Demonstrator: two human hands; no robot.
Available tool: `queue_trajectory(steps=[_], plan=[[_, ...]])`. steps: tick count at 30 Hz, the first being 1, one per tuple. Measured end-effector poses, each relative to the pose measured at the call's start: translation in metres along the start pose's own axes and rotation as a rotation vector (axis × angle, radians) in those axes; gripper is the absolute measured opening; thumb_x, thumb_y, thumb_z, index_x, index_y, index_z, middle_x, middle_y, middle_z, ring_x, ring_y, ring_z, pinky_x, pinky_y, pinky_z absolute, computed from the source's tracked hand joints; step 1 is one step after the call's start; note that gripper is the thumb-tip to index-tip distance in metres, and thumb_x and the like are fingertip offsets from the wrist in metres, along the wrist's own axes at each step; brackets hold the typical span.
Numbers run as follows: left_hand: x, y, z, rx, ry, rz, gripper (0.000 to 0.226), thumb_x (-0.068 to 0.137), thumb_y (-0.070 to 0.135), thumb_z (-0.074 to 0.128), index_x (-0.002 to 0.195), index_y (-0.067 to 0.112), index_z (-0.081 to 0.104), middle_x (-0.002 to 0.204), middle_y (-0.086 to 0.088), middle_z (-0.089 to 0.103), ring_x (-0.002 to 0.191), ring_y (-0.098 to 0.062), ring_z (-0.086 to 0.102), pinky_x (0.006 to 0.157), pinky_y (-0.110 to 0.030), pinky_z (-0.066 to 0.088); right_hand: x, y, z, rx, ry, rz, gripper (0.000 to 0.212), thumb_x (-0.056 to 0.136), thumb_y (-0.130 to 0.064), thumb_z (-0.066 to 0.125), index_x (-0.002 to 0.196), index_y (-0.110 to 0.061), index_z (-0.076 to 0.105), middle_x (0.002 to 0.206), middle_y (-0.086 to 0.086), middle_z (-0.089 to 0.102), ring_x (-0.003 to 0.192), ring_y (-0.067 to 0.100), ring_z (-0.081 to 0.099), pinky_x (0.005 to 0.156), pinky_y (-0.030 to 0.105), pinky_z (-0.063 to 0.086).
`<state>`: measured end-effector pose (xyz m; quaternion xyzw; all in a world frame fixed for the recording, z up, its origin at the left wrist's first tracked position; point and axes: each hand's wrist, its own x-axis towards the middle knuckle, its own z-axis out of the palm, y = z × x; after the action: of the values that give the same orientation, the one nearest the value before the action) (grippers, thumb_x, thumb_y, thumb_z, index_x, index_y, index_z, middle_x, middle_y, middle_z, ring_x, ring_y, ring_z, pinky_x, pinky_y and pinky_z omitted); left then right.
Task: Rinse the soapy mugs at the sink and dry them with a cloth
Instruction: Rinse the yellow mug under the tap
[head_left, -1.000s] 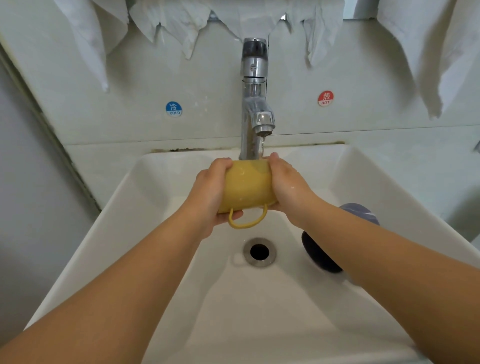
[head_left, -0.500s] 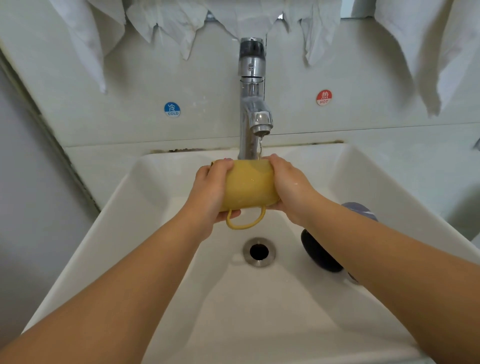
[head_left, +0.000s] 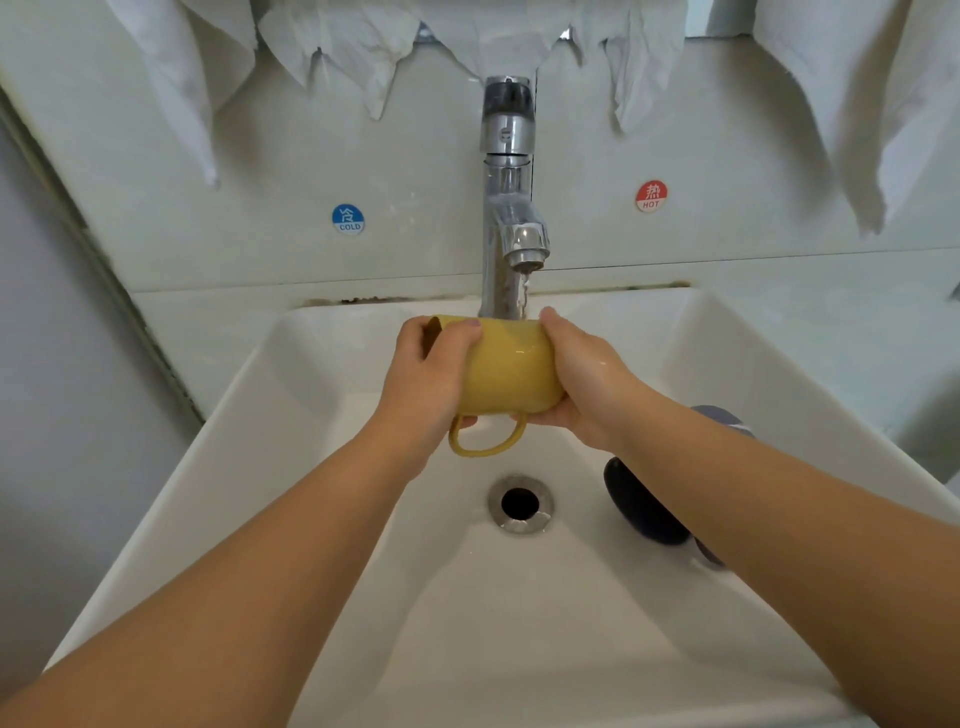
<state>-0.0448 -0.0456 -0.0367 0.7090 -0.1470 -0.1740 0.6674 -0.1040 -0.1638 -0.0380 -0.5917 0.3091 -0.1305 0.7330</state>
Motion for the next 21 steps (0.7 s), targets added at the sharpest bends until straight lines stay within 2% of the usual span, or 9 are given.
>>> queue_trajectory(steps=[3,5,8,10,12,14,17,19,21], plan=[[0.001,0.0,-0.002,-0.018,-0.011,-0.012,0.026,0.096,0.036,0.051,0.119,0.025,0.047,0.098,0.006,0.049,0.085,-0.017,0.055,0.074,-0.041,0.058,0.0,0.001,0.001,-0.062,-0.091,-0.046,0.033,0.093,-0.048,0.054,0.115,-0.024,0.054,0.115,0.005,0.06,0.105,0.026,0.061,0.088,0.047,0.055],[0.0,-0.003,-0.001,0.027,-0.052,0.059,0.027,0.095,0.034,0.054,0.119,0.023,0.046,0.1,0.004,0.051,0.089,-0.018,0.057,0.072,-0.041,0.058,0.001,0.0,0.0,-0.09,-0.07,-0.047,0.048,0.084,-0.056,0.062,0.12,-0.024,0.056,0.117,0.006,0.063,0.103,0.027,0.064,0.083,0.045,0.057],[-0.002,-0.005,0.002,0.078,-0.115,0.145,0.029,0.093,0.034,0.058,0.117,0.022,0.047,0.105,0.003,0.052,0.095,-0.019,0.058,0.071,-0.039,0.059,0.0,-0.002,-0.002,-0.097,0.022,-0.032,0.042,0.088,-0.056,0.055,0.115,-0.025,0.056,0.111,0.005,0.062,0.098,0.025,0.063,0.081,0.044,0.057],[-0.001,-0.003,0.002,0.05,-0.118,0.074,0.03,0.092,0.035,0.059,0.117,0.025,0.047,0.108,0.003,0.052,0.096,-0.021,0.058,0.073,-0.04,0.06,-0.002,-0.004,-0.003,-0.078,0.053,-0.044,0.025,0.097,-0.045,0.043,0.106,-0.025,0.057,0.103,0.004,0.058,0.091,0.023,0.059,0.078,0.042,0.056],[0.0,0.002,0.001,-0.02,-0.119,-0.098,0.033,0.09,0.04,0.059,0.119,0.028,0.047,0.112,-0.001,0.051,0.097,-0.025,0.058,0.074,-0.044,0.061,-0.002,-0.006,-0.002,-0.079,0.065,-0.105,0.024,0.101,-0.033,0.035,0.098,-0.028,0.058,0.097,0.001,0.055,0.083,0.018,0.054,0.08,0.041,0.052],[0.001,0.005,-0.003,-0.037,-0.127,-0.251,0.041,0.089,0.05,0.057,0.123,0.03,0.046,0.115,-0.006,0.052,0.098,-0.029,0.059,0.073,-0.046,0.06,-0.003,-0.006,0.001,-0.162,0.05,-0.204,0.024,0.101,-0.031,0.036,0.087,-0.034,0.055,0.094,-0.007,0.052,0.084,0.012,0.051,0.089,0.041,0.049],[0.004,0.005,-0.009,0.03,-0.149,-0.362,0.054,0.087,0.065,0.05,0.126,0.027,0.044,0.116,-0.013,0.057,0.096,-0.033,0.063,0.074,-0.048,0.059,-0.003,0.002,0.003,-0.233,-0.042,-0.275,0.01,0.095,-0.038,0.052,0.102,-0.032,0.056,0.108,-0.006,0.054,0.101,0.017,0.054,0.094,0.043,0.049],[0.005,0.002,-0.011,0.149,-0.173,-0.326,0.053,0.088,0.068,0.044,0.125,0.03,0.038,0.113,-0.011,0.056,0.095,-0.033,0.065,0.077,-0.05,0.059,-0.002,0.006,0.002,-0.242,-0.051,-0.285,0.03,0.088,-0.038,0.064,0.115,-0.027,0.055,0.115,0.0,0.056,0.103,0.02,0.057,0.092,0.043,0.052],[0.003,-0.001,-0.009,0.202,-0.184,-0.213,0.047,0.091,0.065,0.042,0.124,0.032,0.034,0.111,-0.004,0.054,0.098,-0.03,0.063,0.077,-0.048,0.059,-0.002,0.006,0.003,-0.212,-0.02,-0.269,0.039,0.084,-0.04,0.069,0.116,-0.024,0.056,0.112,0.001,0.06,0.099,0.019,0.06,0.089,0.042,0.054]])
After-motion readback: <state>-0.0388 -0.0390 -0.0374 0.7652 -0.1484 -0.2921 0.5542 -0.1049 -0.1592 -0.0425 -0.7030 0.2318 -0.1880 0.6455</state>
